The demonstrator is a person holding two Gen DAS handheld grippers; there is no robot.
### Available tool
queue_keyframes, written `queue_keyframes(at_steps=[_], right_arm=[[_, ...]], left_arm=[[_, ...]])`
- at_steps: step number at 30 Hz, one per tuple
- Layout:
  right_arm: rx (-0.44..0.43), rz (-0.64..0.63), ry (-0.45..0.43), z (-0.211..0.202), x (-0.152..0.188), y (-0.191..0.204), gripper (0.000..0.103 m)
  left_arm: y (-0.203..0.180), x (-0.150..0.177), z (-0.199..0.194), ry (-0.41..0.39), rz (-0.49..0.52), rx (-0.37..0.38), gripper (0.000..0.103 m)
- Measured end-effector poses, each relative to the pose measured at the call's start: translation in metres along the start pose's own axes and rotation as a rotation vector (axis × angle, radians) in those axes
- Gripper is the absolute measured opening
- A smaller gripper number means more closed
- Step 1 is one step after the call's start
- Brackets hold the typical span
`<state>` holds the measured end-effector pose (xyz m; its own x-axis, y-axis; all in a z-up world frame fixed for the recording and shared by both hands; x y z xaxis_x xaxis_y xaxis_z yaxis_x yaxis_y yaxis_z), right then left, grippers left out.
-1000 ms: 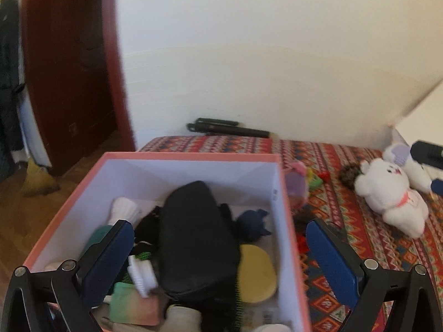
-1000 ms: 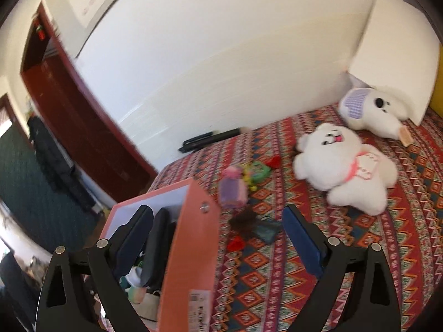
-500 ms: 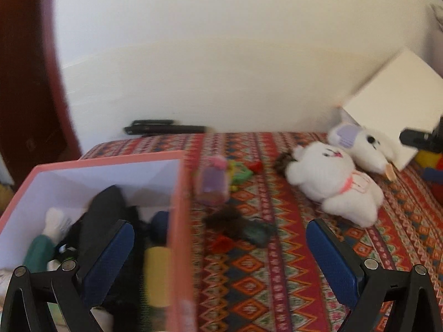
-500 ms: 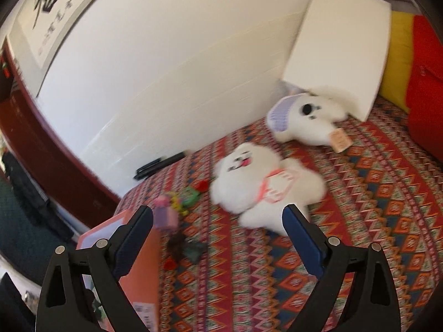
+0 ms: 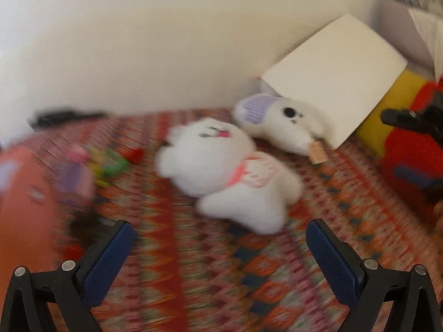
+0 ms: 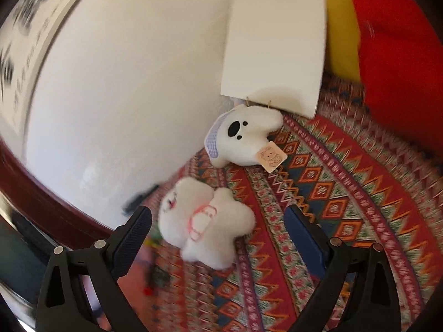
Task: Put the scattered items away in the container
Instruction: 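Move both grippers to the white plush bears on the bed, then grasp the white bear with left gripper while right gripper grasps the other plush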
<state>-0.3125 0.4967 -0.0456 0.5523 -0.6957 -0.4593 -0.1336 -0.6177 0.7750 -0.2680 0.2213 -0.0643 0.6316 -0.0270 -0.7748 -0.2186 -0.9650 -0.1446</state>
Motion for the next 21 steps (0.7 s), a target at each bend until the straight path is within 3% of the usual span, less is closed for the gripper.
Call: queue_keyframes(at_steps=[3, 6, 9, 11, 13, 15, 18, 19, 20, 21], right_arm=[[-0.108, 0.166, 0.028, 0.011, -0.028, -0.032, 0.102], [-0.144, 0.241, 0.016, 0.031, -0.053, -0.059, 0.103], [-0.152, 0.263, 0.028, 0.076, -0.073, -0.077, 0.103], [-0.153, 0.271, 0.073, 0.122, -0.086, -0.089, 0.103], [-0.128, 0.288, 0.089, 0.169, -0.102, -0.102, 0.103], [-0.156, 0.312, 0.091, 0.21, -0.12, -0.107, 0.103], [-0.215, 0.27, 0.022, 0.246, -0.141, -0.083, 0.103], [-0.212, 0.244, 0.042, 0.257, -0.139, -0.075, 0.103], [-0.177, 0.206, 0.096, 0.268, -0.132, -0.069, 0.099], [-0.136, 0.149, 0.164, 0.278, -0.122, -0.061, 0.071]], left_arm=[[0.011, 0.005, 0.04, 0.044, -0.207, 0.145, 0.102], [0.027, 0.019, 0.082, 0.087, -0.357, 0.196, 0.102], [0.042, 0.02, 0.123, 0.103, -0.521, 0.284, 0.102], [0.049, 0.011, 0.141, 0.076, -0.578, 0.313, 0.102], [0.052, -0.004, 0.16, 0.051, -0.588, 0.323, 0.102], [0.051, -0.017, 0.174, 0.041, -0.554, 0.305, 0.102], [0.038, -0.031, 0.202, 0.075, -0.469, 0.291, 0.102], [0.034, -0.033, 0.211, 0.105, -0.437, 0.271, 0.102], [0.027, -0.032, 0.221, 0.143, -0.403, 0.254, 0.098], [0.021, -0.031, 0.225, 0.146, -0.386, 0.245, 0.097]])
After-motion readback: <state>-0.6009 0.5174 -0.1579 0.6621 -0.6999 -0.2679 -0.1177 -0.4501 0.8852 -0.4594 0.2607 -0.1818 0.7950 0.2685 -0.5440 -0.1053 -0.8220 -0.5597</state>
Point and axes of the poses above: each gripper's, at about its wrist camera, not at the fingertips, and z roughly the way its jaws point, y to its left, x to its underside, the point moved 5 cm from there along z, roughly the way its jaws point, and after that the axes turned 4 degrees about z, right-handed, at the moved point
